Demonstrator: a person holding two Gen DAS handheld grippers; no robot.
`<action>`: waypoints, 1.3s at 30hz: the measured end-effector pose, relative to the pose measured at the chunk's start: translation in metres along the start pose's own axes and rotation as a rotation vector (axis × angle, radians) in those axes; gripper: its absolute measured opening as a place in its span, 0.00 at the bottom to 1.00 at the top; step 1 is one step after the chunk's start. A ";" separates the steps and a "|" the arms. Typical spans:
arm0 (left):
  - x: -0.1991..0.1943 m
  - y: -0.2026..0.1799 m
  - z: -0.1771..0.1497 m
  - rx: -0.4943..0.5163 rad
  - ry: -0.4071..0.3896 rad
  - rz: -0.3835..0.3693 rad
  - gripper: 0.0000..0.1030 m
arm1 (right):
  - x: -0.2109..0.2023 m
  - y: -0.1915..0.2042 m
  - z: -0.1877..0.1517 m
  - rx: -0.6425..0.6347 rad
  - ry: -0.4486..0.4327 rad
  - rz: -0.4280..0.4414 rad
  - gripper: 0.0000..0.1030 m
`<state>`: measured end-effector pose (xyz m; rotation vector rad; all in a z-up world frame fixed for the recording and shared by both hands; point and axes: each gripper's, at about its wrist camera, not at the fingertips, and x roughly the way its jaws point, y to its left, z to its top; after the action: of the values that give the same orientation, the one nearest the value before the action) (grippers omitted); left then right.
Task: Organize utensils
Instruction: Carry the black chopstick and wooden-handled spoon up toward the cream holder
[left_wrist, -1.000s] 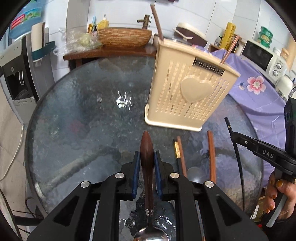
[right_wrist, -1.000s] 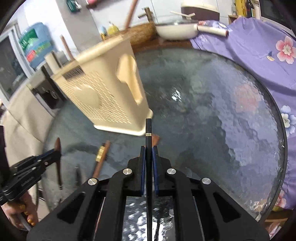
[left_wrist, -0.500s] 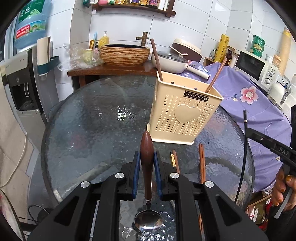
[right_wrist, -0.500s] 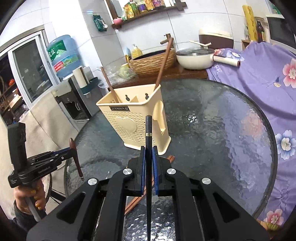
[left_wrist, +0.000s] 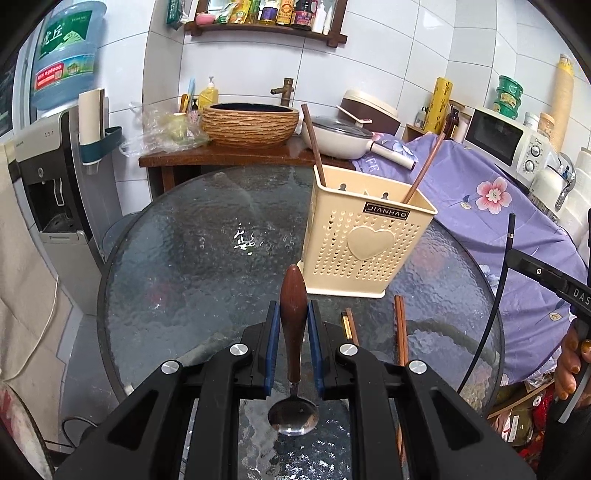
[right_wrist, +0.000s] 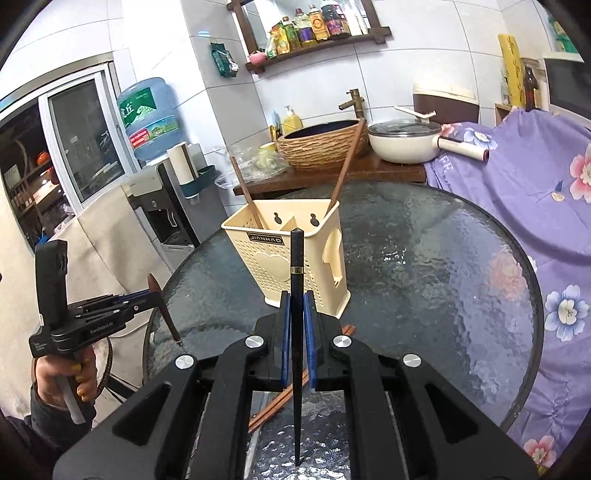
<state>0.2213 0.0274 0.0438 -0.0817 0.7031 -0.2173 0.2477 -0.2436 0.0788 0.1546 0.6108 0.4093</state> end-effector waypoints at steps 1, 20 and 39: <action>-0.001 0.000 0.001 0.001 -0.003 -0.001 0.14 | -0.001 0.001 0.000 -0.002 -0.001 0.001 0.08; -0.008 -0.010 0.022 0.027 -0.040 -0.021 0.14 | -0.022 0.017 0.027 -0.053 -0.030 0.025 0.08; -0.044 -0.039 0.148 -0.003 -0.223 -0.108 0.14 | -0.037 0.048 0.141 -0.052 -0.216 0.027 0.08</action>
<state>0.2781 -0.0006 0.1903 -0.1449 0.4776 -0.3052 0.2871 -0.2187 0.2246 0.1546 0.3859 0.4279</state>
